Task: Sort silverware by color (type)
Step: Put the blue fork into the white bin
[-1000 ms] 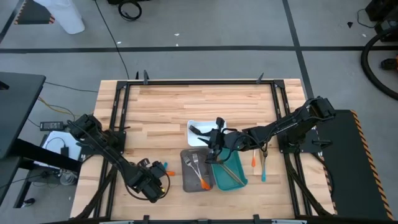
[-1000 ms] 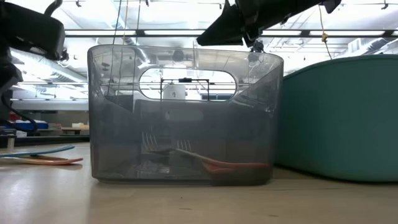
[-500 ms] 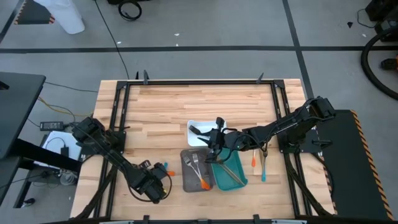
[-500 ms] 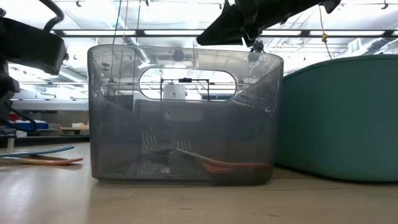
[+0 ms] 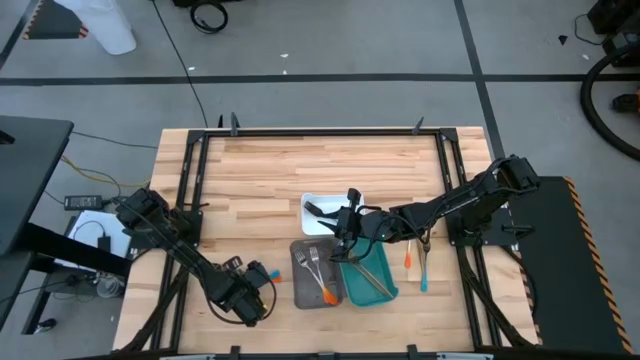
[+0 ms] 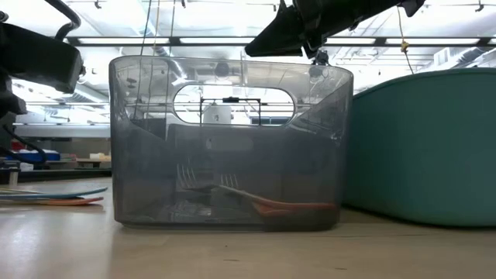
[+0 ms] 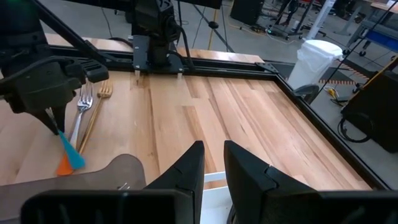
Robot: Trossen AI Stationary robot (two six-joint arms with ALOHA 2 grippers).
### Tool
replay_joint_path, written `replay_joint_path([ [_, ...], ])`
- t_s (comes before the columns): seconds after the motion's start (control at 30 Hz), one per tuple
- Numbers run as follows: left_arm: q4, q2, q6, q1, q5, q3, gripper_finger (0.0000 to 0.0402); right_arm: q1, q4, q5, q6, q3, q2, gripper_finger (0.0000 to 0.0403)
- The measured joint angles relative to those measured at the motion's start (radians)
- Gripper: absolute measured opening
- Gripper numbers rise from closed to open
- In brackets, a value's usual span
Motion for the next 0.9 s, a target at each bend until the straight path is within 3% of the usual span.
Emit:
replay_joint_path([
  [0.5,-0.069,0.007,0.087,0.013,0.018,0.05,0.0013,0.0,0.0,0.0,0.0,0.0,0.0,0.0073],
  [0.9,-0.365,0.004,0.197,0.046,0.009,0.205,0.0013,0.0,-0.001,-0.001,0.0,0.0,0.001,0.0073],
])
